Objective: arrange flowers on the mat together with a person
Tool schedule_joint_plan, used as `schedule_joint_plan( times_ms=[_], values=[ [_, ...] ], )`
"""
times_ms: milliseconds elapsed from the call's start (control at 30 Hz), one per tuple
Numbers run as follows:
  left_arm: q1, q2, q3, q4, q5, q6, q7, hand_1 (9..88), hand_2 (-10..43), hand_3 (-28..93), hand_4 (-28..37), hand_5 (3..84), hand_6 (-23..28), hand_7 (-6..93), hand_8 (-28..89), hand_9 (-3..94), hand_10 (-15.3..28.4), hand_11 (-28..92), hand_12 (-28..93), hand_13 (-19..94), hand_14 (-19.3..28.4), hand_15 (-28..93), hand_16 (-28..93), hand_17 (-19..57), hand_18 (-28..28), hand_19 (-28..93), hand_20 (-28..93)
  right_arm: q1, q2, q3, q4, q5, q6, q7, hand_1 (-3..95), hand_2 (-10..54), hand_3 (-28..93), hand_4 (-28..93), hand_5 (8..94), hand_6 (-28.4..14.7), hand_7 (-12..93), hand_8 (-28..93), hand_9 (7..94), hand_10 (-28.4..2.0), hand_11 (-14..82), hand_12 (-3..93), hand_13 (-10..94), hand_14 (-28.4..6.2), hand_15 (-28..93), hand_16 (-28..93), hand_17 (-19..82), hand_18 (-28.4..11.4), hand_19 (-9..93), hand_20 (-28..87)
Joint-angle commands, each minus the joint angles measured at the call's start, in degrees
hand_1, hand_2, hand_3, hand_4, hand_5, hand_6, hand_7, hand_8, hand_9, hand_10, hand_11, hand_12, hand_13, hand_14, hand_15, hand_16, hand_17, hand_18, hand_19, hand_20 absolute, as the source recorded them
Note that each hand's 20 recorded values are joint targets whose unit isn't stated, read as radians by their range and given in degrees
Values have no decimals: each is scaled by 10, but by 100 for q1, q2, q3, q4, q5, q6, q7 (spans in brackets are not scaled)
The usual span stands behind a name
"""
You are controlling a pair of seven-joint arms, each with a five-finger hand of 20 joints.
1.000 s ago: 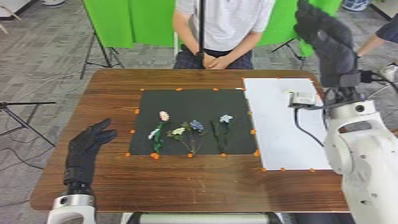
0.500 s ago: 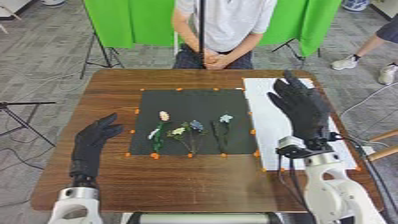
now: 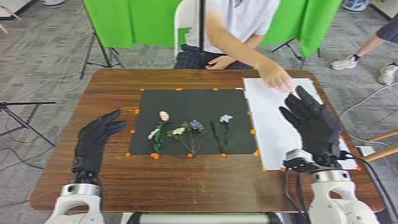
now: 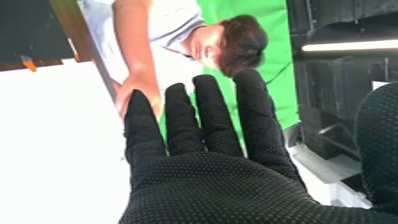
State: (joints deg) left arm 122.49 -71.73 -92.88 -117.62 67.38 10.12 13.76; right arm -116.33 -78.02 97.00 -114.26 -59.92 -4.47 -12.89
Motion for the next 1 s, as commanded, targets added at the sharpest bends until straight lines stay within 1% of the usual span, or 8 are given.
schedule_joint_plan(
  times_ms=[33,233,433,500,600,700,867,1000],
  values=[
    [64,-8,-26,18,40,-64,-67,206,86,653,-283,501,37,136,-64,531,159,208,128,409,189,218,-17,98,125,114,182,-39,-28,10,-20,3,100,-157,72,48,747,-185,384,-2,85,-88,372,-138,33,98,265,-110,82,61,157,-144,38,231],
    [19,23,-12,41,29,-65,-77,208,84,653,-283,502,38,134,-64,530,157,208,128,409,189,218,-17,98,125,115,182,23,33,-16,14,-21,90,-150,73,47,750,-187,388,-3,86,-89,376,-139,34,99,270,-112,87,60,158,-145,38,231],
    [-11,53,-41,41,24,-45,-98,209,83,654,-283,502,38,134,-64,530,158,208,128,409,188,218,-17,98,125,115,182,57,4,-5,35,-50,156,-149,73,47,751,-187,390,-3,86,-88,377,-139,35,100,274,-113,90,60,160,-144,37,233],
    [-53,58,-38,56,18,-48,-98,213,81,656,-283,502,38,134,-64,530,157,208,128,409,188,217,-17,98,125,115,182,79,1,5,49,-35,203,-182,72,46,752,-187,391,-3,87,-88,379,-139,35,100,277,-114,92,60,161,-145,37,233],
    [-85,50,-43,66,33,-68,-96,217,79,656,-283,502,37,134,-63,529,157,208,127,410,188,217,-17,98,125,115,182,143,-19,20,67,-21,240,-202,73,46,753,-188,392,-3,87,-89,380,-139,35,100,281,-115,94,60,161,-146,39,233],
    [-73,36,-50,53,41,-68,-91,222,78,655,-282,501,36,135,-64,529,157,208,128,410,188,218,-17,98,125,116,182,144,-25,35,68,-31,228,-217,73,45,754,-188,393,-2,87,-89,382,-139,36,100,284,-116,96,61,162,-146,39,233],
    [-148,17,-18,97,40,-99,-97,225,76,657,-278,501,36,136,-64,529,157,208,128,409,188,217,-17,98,125,116,182,183,-34,69,88,-34,235,-224,73,44,756,-188,397,-1,90,-90,384,-140,36,101,286,-116,97,60,162,-147,40,233],
    [-175,10,-14,108,33,-86,-91,227,76,655,-277,501,36,136,-65,529,157,208,128,410,189,218,-17,98,125,116,182,215,-39,63,100,-45,207,-226,73,44,756,-188,398,-1,91,-90,388,-140,38,102,289,-116,98,61,163,-147,42,234]
  ],
)
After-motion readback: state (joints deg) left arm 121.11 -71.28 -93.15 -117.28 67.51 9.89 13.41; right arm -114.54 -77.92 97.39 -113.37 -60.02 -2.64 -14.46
